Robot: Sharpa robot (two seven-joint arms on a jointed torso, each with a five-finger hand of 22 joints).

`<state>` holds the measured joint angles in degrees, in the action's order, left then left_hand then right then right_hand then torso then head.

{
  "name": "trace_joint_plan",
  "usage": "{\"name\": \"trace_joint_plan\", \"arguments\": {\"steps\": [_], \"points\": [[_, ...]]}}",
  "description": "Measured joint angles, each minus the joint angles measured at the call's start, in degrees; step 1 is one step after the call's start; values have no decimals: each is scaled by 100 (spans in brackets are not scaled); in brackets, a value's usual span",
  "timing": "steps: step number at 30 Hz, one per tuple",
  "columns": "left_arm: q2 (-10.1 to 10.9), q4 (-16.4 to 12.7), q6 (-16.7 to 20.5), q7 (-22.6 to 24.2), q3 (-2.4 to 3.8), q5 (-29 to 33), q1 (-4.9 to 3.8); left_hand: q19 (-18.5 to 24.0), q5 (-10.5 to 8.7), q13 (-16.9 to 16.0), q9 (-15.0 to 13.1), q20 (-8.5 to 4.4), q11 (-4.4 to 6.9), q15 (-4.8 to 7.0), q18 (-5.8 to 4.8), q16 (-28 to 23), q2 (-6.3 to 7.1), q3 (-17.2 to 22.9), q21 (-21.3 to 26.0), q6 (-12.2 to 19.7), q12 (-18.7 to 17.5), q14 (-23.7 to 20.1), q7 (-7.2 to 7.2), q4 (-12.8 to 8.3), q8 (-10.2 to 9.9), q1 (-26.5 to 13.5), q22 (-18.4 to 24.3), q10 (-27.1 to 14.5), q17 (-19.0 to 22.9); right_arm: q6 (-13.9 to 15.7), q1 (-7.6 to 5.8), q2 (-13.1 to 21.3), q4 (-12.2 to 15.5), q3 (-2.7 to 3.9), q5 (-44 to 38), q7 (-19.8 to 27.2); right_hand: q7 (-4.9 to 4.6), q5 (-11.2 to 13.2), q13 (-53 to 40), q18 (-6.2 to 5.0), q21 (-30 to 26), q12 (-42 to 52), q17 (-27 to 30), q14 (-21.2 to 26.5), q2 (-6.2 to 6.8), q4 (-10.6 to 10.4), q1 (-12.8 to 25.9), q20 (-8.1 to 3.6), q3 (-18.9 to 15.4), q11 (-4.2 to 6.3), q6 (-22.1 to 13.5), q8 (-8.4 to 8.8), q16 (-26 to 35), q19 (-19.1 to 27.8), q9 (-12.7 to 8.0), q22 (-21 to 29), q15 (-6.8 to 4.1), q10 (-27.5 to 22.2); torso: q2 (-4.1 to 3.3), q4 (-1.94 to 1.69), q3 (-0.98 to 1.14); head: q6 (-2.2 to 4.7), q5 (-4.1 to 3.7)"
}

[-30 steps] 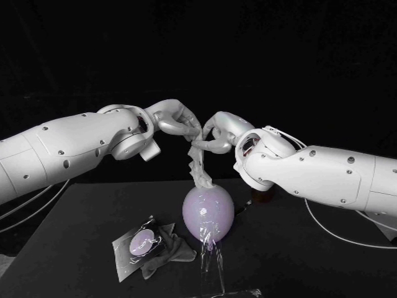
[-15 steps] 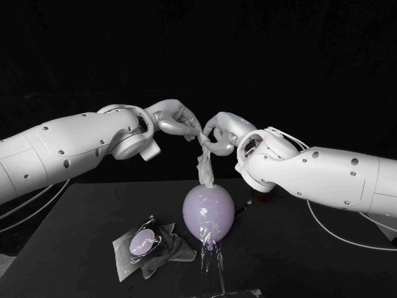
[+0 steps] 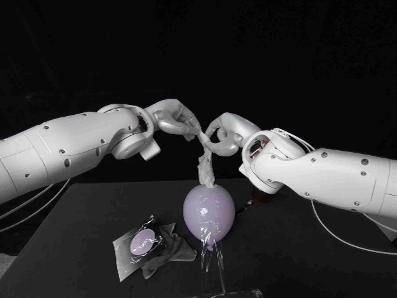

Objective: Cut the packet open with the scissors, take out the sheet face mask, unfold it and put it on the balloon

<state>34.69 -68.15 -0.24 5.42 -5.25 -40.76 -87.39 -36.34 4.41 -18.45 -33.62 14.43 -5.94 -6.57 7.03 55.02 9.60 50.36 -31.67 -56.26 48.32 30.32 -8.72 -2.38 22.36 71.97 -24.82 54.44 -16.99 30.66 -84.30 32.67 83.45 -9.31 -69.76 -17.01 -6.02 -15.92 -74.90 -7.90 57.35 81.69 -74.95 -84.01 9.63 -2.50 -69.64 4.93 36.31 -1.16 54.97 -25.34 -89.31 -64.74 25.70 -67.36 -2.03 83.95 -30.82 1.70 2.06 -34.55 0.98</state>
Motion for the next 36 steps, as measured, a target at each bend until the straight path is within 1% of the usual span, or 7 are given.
{"name": "trace_joint_plan", "arguments": {"steps": [6, 9, 12, 15, 24, 33, 36], "points": [[2, -8, 1, 0, 0, 40, 0, 0, -1, 0, -87, 0, 0, 0, 0, 0, 15, 0, 0, 1, 0, 0, 0, 0, -28, -15, 0, 0, 0, -47, -1, 14, -13, 0, 111, 97, -2, -9, -1, 0, -47, -95, 3, -1, -16, -71, 104, 0, -71, -19, -2, 34, 3, 40, -36, 29, 39, 18, 0, -1, 0, 9, 1], [3, -29, 1, 0, 0, 68, 0, 20, -1, 10, -118, 21, 0, 0, 0, 0, 15, 0, -39, 1, 0, 0, 0, 0, -31, -15, -18, 0, 0, -73, -2, 3, -42, 0, 158, 134, -2, 338, -2, 0, -71, -110, 5, 0, 42, -183, 280, 0, -232, -39, -2, 74, 14, 40, -69, 32, 40, -2, -2, -3, -3, 10, -2], [4, -57, 1, 0, 0, 97, -1, 20, -2, 11, -119, 20, -1, 0, 0, 0, 15, 0, -39, 2, 0, 0, 0, 0, -33, -15, -19, 1, 0, -98, -2, -8, -70, 0, 203, 160, -2, 986, -3, 0, -114, -133, 5, 0, 95, -343, 439, 13, -449, -39, -2, 131, 23, 27, -114, 35, 40, -2, -2, -3, -4, 10, -3], [10, -88, 0, 4, 0, 134, -1, 32, -2, 11, -121, 9, -1, 0, 0, 0, 15, 0, -39, 2, 0, 0, 0, 0, -42, -15, -22, 1, 0, -116, -2, -17, -100, -1, 248, 188, -2, 1243, -4, 1, -125, -133, 4, 7, 190, -481, 583, 22, -644, -44, -2, 152, 25, 18, -141, 45, 58, 3, -3, -4, -7, 7, -6], [20, -138, -22, 9, 1, 223, -1, 61, -8, 20, -122, 21, -1, 0, 0, -1, 20, -1, -66, -1, -1, 0, 5, 1, -28, -19, -55, 1, 5, -49, -2, -26, -135, -1, 429, 362, -23, 1294, -5, 2, -138, -132, 0, -1, 264, -690, 667, 61, -929, -60, 20, 185, 46, -28, -171, 32, 82, 18, -4, -8, -7, -1, -7], [21, -129, -41, 11, 6, 239, -6, 61, -12, 30, -209, 21, -2, 0, 0, -1, 11, -1, -95, -7, -1, 0, 13, 1, -28, -10, -72, 2, 5, 233, -1, 35, -107, -5, 684, 790, 62, 1294, -3, 6, 60, 103, 0, -1, -40, -575, 151, 19, -891, -58, 147, 186, -26, -230, -183, -129, 82, 17, -5, -7, -5, -1, 3], [22, -123, -44, 14, 6, 239, -7, 61, -12, 30, -210, 21, -2, 0, 0, -1, 5, -1, -95, -7, -1, 0, 13, 1, -28, -4, -74, 2, 5, 299, 2, 63, -95, -7, 735, 878, 119, 1294, 0, 39, 193, 184, 0, 17, -163, -481, -55, -21, -832, 2, 265, 117, -49, -336, -158, -219, 55, -1, -5, -7, -5, -4, 6]]}}
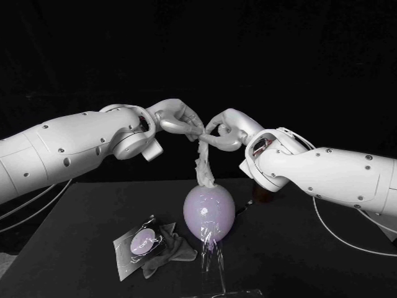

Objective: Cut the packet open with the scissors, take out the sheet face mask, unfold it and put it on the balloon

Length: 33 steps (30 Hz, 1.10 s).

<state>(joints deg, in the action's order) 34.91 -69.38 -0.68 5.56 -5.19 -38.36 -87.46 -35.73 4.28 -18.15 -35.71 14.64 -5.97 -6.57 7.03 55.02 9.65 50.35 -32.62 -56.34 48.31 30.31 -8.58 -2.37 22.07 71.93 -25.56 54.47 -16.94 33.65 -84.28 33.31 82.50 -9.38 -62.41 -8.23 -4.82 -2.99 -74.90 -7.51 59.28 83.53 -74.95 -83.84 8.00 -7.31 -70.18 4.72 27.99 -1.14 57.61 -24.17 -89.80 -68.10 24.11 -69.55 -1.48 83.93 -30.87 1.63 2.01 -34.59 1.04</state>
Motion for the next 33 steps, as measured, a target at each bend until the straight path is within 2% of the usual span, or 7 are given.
{"name": "trace_joint_plan", "arguments": {"steps": [9, 11, 12, 15, 19, 29, 33], "points": [[0, 19, -5, 1, 0, -9, 0, 21, 16, 0, -2, -21, -1, 0, 0, 0, -10, 0, 0, 9, 25, 0, 7, 0, -3, 10, -8, 1, 0, 22, 1, 38, -3, 0, 75, 145, 15, 0, -1, 2, 47, 43, 4, -28, -7, 13, -32, 11, 0, 12, 15, 0, 0, -28, 8, -41, -28, 10, 2, 3, 2, -4, 4], [0, 22, -7, 1, -1, -12, 0, 21, 17, 0, -3, -21, -1, 0, -1, 0, -13, 0, 0, 9, 25, 0, 7, 0, -3, 13, -8, 1, 0, 1, 0, 38, -11, 1, 78, 164, 46, 2, -2, 4, 47, 43, 5, -5, -128, 186, -358, -41, 173, 63, 46, -22, 0, -79, 8, -45, -77, 20, 2, 3, 1, -4, 4], [-1, 23, -7, 1, -2, -13, 0, 21, 17, 0, -4, -21, -2, 0, -1, 0, -14, 0, 0, 9, 25, 0, 7, 0, -4, 14, -8, 1, 0, -11, 0, 38, -14, 2, 79, 172, 53, 5, -2, 4, 67, 53, 5, -9, -144, 245, -428, -53, 232, 77, 52, -25, 0, -92, 8, -64, -91, 9, 2, 3, 1, -4, 4], [-2, 23, -9, -1, -4, -16, 3, 34, 17, 5, -34, -8, -2, 0, 0, 0, -14, 0, -19, 8, 25, 0, 6, 0, -15, 14, -10, 2, 0, -54, -3, 28, -30, 4, 79, 193, 69, 35, -3, 8, 193, 165, 5, -19, -191, 395, -531, -90, 351, 94, 91, -95, 1, -183, 21, -146, -101, 10, 2, 3, 1, -6, -4], [-3, 14, -11, -6, -6, -20, 5, 42, 16, 9, -34, 1, -3, 0, 0, 0, -14, 0, -34, -12, 25, 0, -14, 0, -21, 14, -32, 3, 0, -92, -4, 20, -44, 5, 82, 207, 42, 56, -4, 13, 296, 250, 4, -19, -229, 472, -569, -124, 427, 94, 124, -157, 4, -243, 23, -225, -101, 9, 2, 3, 2, -9, -9], [7, -27, 9, -12, -6, -25, 4, 84, 15, 24, -77, 0, 0, 0, -1, 0, -31, -2, -57, -4, 25, 0, -25, 0, -38, -4, -69, -2, 6, -87, -3, 5, -58, 5, 118, 192, 42, 33, -5, 47, 408, 289, -1, -12, -243, 485, -584, -130, 448, 94, 126, -201, 20, -354, 23, -320, -134, 9, 5, 0, -2, -7, -15], [21, -49, 42, -9, -6, -16, 3, 146, -22, 86, -93, 63, 13, 0, -1, 0, -45, -238, -57, 20, 0, 0, -21, 124, -89, -18, -79, -77, 6, -33, -2, 15, -36, 4, 161, 185, 43, 32, -4, 48, 408, 322, 0, -19, -243, 487, -584, -131, 476, 101, 126, -201, 0, -355, 23, -328, -141, 1, 5, 0, -2, -5, -16]]}}
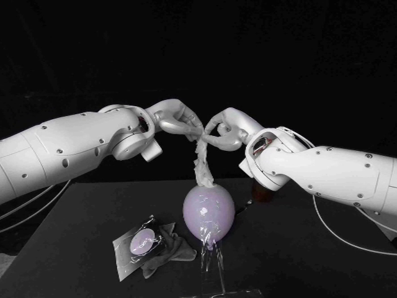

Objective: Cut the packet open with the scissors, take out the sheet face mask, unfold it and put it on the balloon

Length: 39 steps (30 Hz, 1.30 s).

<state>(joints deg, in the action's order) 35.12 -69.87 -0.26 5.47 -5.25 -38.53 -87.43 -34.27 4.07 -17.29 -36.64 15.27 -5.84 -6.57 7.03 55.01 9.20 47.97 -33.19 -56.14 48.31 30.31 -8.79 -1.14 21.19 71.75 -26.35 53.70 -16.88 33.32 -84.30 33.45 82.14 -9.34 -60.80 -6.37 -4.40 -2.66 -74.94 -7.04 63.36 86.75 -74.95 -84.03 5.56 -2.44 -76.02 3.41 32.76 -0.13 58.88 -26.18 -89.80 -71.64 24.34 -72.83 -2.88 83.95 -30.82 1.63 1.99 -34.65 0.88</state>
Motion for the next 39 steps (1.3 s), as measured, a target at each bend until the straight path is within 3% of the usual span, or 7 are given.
{"name": "trace_joint_plan", "arguments": {"steps": [3, 8, 11, 14, 22, 31, 39], "points": [[13, -20, 37, 9, -2, 12, 0, 84, -44, 81, -389, 43, -22, -15, 0, 0, 78, -370, 70, 154, -100, -160, 0, 277, -151, -166, 52, -121, -2, 66, 0, 22, 40, 0, 64, 0, 1, 0, 1, 0, 8, 7, 0, 0, 0, 0, 0, 0, 0, 13, -1, 0, 0, 0, 0, -5, 0, -13, 0, 0, 0, 0, -1], [57, -38, 113, 12, -22, 40, 0, 99, -44, 251, -34, 86, -199, -137, 0, 39, 559, -1278, 394, 378, -341, -364, -136, 958, -680, -211, 293, -334, -18, 194, 1, 77, 124, 0, 190, 25, 1, 1, 4, 1, 35, 7, 1, 0, 0, 1, 0, 0, 0, 34, -1, 0, 0, 0, 0, -10, 0, 8, -2, 3, 4, 1, -5], [102, -58, 157, 0, -42, 56, 6, 49, -44, 331, 140, 136, -279, -195, 0, 84, 649, -2028, 592, 470, -429, -422, -228, 1359, -949, 65, 449, -478, -16, 288, 1, 117, 174, 8, 264, 57, 2, 1, 3, 2, 37, 36, 2, 0, 0, 1, 0, 0, 1, 34, -1, 0, 0, 0, 0, -9, 0, 9, -3, 6, 4, 1, -5], [163, -88, 196, -14, -58, 85, 19, -29, -102, 390, 249, 120, -322, -195, -1, 109, 506, -2703, 735, 571, -471, -422, -250, 1701, -1127, 401, 570, -623, 12, 382, -2, 159, 210, 16, 325, 96, 2, 2, 3, 3, 37, 39, 5, 0, 0, 8, 0, -13, 8, 34, -1, -1, 2, -12, 0, -9, 1, 8, -2, 7, 6, 1, -9], [390, -146, 328, -38, -115, 308, 134, 7, -102, 732, 375, 127, -476, -272, 0, 172, -35, -4227, 1207, 747, -807, -99, -341, 1788, -1324, 958, 930, -1275, 202, 567, -38, 257, 277, 45, 449, 220, 2, 4, 0, 7, 37, 39, 5, 1, 0, 9, 0, -22, 9, 33, -2, -1, 6, -20, 0, -6, 1, 8, 2, 7, 7, -12, -24], [539, -115, 604, 149, -152, 802, 673, -27, -101, 1057, 472, 142, -443, -208, -1, 251, -414, -4124, 1449, 585, -1083, 358, -181, 1688, -1324, 1918, 1156, -1246, 348, 662, -118, 364, 364, 72, 522, 338, 4, 16, -2, 10, 37, 39, 0, 1, 0, 17, 0, -22, 17, 33, -3, -2, 2, -20, 0, -8, 2, 8, 3, 7, 0, 11, -43], [449, 31, 799, 630, -156, 1165, 1226, -202, -101, 1385, 819, 130, -334, 17, -1, 371, -319, -3525, 1661, 373, -2178, 1314, -11, 1769, -1491, 2477, 1368, -640, 504, 705, -165, 446, 446, 88, 572, 433, 13, 28, -1, 41, 37, 38, 0, 2, 1, 79, 1, -22, 78, 33, -11, -30, 0, -19, 0, -12, 2, 7, -4, 3, -8, 21, -44]]}}
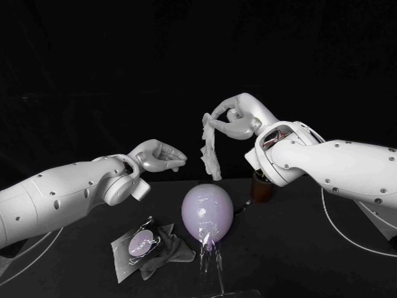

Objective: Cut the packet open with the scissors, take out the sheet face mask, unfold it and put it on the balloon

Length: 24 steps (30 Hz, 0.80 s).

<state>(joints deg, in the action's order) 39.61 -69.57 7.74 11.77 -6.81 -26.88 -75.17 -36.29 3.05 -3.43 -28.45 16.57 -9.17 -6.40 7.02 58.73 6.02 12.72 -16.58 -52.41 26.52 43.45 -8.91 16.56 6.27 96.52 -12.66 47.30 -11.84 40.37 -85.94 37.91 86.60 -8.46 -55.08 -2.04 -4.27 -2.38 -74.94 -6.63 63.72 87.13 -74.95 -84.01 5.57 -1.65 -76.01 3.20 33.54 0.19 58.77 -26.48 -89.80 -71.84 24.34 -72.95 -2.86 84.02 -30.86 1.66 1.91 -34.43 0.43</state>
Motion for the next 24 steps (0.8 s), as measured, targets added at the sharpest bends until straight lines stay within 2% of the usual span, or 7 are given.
{"name": "trace_joint_plan", "arguments": {"steps": [3, 7, 9, 14, 24], "points": [[-83, 68, 74, 171, 1, 90, 144, -86, 0, 0, 145, 4, 28, 47, 0, -15, 58, 182, 52, 0, -387, 203, 0, 2, -84, -56, 69, 179, 60, 14, -5, 20, 28, 3, 19, 33, 1, -19, 1, 1, 0, 0, 0, 0, 0, 1, 0, 0, 1, 0, -1, -16, 0, 0, 0, 0, 0, 0, -3, -3, 1, 1, 9], [-158, 116, 172, 346, 9, 187, 236, -141, 0, 0, 268, 2, 58, 66, 1, -51, 224, 256, 112, 33, -674, 265, -33, 4, -166, -222, 132, 248, 106, 27, -11, 29, 53, 6, 43, 70, 2, -28, 4, 2, 0, 0, 0, 0, 1, 1, 0, 0, 1, 0, -1, -23, 3, 0, 0, 0, 0, 0, -3, -3, 4, -13, 29], [-187, 117, 221, 418, 15, 221, 255, -141, 0, 0, 308, 3, 58, 66, 0, -67, 298, 243, 115, 46, -761, 265, -20, -6, -166, -310, 155, 248, 125, 33, -11, 35, 66, 7, 56, 87, 2, -28, 4, 2, 0, 0, 1, 0, 1, 1, 0, 0, 1, 0, -2, -29, 4, 1, 0, 1, 1, 0, -4, -3, 6, -20, 36], [-246, 87, 309, 540, 19, 263, 282, -141, 0, -1, 386, 2, 58, 74, 0, -110, 377, 101, 187, 105, -930, 246, -2, -3, -201, -502, 203, 248, 163, 42, -13, 53, 103, 8, 85, 116, -1, -28, 4, 3, -1, -1, 5, 1, 1, 0, 1, 0, 0, -1, 1, -38, 5, 1, 0, 2, 1, 0, -3, -3, 12, -38, 49], [-354, 43, 498, 719, 39, 330, 294, -182, 1, -13, 463, 2, 78, 65, 0, -127, 327, 32, 221, 157, -1007, 219, -11, -11, -232, -613, 245, 331, 181, 49, -14, 52, 145, 10, 129, 150, -11, -26, 0, 4, -4, -10, 4, 2, 1, -1, 1, 0, -1, -1, 11, -38, 0, 1, 0, -3, 2, -1, 1, 0, 14, -40, 43]]}}
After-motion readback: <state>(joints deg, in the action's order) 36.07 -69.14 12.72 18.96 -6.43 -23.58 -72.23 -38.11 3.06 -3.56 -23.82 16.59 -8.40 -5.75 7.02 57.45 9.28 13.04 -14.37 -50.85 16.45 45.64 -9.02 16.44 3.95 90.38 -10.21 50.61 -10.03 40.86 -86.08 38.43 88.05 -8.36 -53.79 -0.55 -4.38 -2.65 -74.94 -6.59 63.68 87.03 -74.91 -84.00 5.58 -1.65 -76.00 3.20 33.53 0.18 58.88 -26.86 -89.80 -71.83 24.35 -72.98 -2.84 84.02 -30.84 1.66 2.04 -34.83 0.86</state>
